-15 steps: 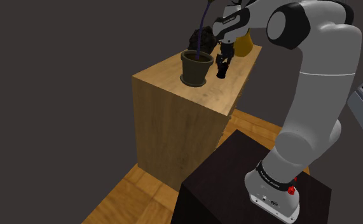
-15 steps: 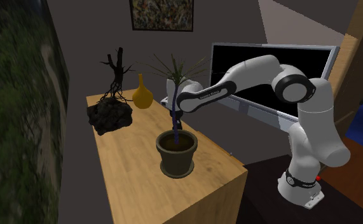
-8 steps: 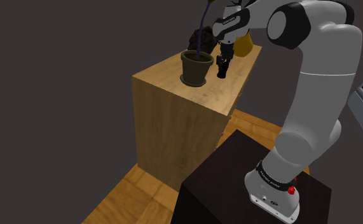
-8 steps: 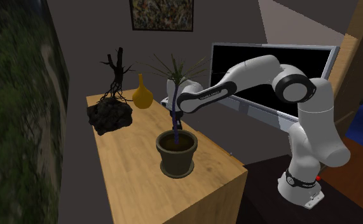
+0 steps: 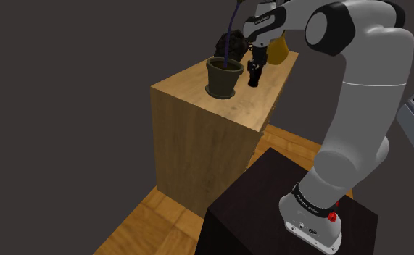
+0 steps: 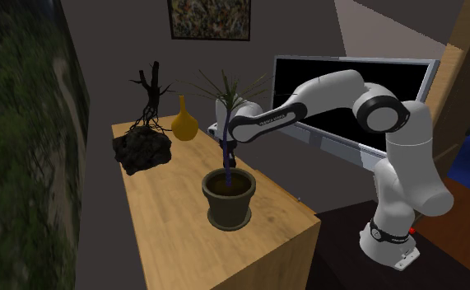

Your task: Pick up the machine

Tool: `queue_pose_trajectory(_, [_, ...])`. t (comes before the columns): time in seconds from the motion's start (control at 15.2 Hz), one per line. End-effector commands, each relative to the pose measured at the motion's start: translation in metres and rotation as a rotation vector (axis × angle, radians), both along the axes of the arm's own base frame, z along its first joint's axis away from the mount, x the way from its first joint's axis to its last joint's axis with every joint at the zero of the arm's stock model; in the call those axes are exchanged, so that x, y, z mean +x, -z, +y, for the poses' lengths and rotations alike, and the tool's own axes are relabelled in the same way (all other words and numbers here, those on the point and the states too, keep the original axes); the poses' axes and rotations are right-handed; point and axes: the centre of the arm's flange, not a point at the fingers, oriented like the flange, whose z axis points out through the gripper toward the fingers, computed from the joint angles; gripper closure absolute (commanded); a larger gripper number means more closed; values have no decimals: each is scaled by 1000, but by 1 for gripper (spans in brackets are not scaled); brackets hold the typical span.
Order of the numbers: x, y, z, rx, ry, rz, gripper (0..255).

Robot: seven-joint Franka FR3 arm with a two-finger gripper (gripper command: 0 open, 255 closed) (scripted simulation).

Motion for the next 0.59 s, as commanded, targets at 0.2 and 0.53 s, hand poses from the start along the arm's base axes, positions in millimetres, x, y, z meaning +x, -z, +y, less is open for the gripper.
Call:
queue_pose_trajectory(0.2, [0, -26, 0, 0, 0, 0, 255])
queue_pose_trajectory(0.53, [0, -53, 0, 0, 0, 0, 255])
